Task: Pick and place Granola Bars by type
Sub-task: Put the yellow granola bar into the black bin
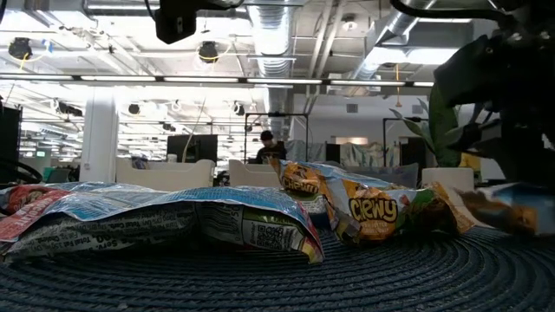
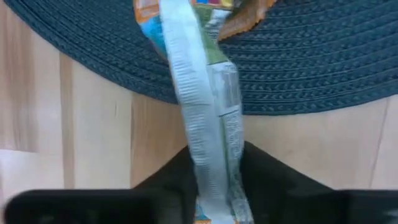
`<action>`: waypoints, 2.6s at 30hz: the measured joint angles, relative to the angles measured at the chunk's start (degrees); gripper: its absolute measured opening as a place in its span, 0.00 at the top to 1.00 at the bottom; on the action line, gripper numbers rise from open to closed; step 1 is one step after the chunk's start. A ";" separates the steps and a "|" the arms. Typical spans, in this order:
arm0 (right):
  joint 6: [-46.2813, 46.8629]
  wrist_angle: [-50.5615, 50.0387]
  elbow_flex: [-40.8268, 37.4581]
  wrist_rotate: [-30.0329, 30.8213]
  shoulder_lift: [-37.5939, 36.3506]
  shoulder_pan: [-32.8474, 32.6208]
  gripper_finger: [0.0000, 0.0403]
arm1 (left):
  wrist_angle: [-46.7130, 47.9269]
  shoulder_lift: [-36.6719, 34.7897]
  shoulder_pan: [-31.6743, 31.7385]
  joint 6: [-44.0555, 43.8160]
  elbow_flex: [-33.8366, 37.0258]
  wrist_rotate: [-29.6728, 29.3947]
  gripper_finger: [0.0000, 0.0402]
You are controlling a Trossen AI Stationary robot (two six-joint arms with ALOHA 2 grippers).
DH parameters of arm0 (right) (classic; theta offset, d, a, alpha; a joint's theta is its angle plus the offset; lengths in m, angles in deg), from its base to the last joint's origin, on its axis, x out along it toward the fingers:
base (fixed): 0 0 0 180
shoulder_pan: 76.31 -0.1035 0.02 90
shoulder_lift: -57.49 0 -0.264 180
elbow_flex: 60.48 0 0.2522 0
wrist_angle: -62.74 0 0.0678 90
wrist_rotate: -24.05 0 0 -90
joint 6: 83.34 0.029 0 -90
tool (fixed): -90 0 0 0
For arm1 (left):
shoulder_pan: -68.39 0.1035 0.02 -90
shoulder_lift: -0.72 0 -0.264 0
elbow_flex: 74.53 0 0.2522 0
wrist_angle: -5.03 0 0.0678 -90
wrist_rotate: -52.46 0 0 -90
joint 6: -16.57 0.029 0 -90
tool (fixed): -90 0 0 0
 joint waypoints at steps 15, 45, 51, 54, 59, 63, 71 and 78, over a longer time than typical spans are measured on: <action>4.66 2.64 -0.07 -0.01 -16.86 13.65 0.90 | -0.70 0.00 0.02 -0.04 0.00 -0.07 0.60; 5.89 8.76 0.02 24.01 -26.23 58.15 0.94 | -0.94 0.00 0.02 0.02 0.00 -4.75 0.60; 5.41 7.56 0.02 19.55 -26.23 60.54 0.83 | -0.93 0.00 0.02 0.18 0.00 -4.90 0.60; 5.39 7.58 0.02 18.19 -26.23 61.55 0.75 | -0.92 0.00 0.02 0.28 0.00 -4.92 0.60; 5.39 7.63 0.02 18.11 -26.23 62.23 0.60 | -0.92 0.00 0.02 0.31 0.00 -5.18 0.60; 3.82 8.74 0.02 14.91 -26.23 62.03 0.52 | -0.89 0.00 0.02 0.31 0.00 -5.47 0.60; -4.09 12.15 0.02 -3.89 -26.23 55.55 0.49 | -0.89 0.00 0.02 1.16 0.00 -5.65 0.60; -13.45 9.50 0.02 -7.99 -26.23 43.52 0.52 | -0.87 0.00 0.02 1.18 0.00 -5.92 0.60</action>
